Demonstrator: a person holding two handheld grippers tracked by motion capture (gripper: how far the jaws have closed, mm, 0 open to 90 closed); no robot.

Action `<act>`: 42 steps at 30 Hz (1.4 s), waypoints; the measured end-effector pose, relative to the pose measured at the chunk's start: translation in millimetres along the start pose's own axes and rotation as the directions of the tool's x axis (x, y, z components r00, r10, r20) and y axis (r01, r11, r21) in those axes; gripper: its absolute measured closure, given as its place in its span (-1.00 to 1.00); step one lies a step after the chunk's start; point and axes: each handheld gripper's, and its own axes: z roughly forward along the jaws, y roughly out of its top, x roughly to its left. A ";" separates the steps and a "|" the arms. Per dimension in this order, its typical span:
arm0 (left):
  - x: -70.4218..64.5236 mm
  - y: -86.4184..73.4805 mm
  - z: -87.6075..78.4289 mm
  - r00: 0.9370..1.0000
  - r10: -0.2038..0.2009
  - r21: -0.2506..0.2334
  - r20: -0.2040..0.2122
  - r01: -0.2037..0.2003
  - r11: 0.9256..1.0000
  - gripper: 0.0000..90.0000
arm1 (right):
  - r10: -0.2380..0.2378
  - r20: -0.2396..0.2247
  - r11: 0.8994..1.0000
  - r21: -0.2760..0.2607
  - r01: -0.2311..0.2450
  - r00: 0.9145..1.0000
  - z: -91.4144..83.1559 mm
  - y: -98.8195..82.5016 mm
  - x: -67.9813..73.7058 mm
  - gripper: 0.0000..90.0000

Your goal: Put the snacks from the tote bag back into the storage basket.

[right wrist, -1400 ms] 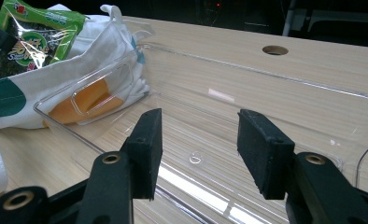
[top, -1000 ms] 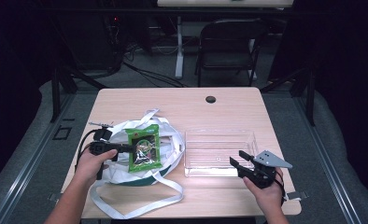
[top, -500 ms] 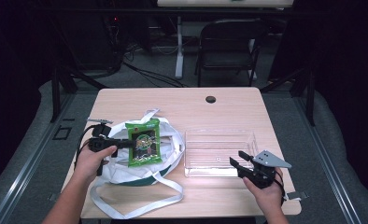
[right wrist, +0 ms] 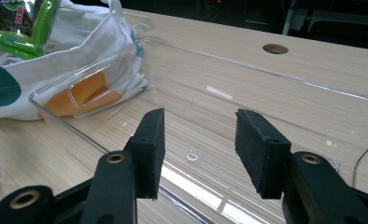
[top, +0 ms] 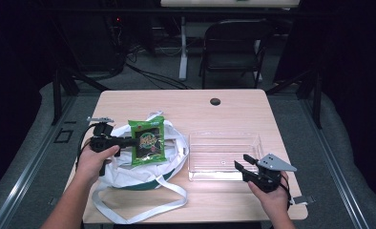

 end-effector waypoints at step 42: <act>-32.0 34.1 10.3 0.992 0.123 -0.085 0.018 -0.121 0.989 0.63 | -0.107 -0.159 0.971 0.197 0.138 0.981 16.9 64.6 -5.8 0.15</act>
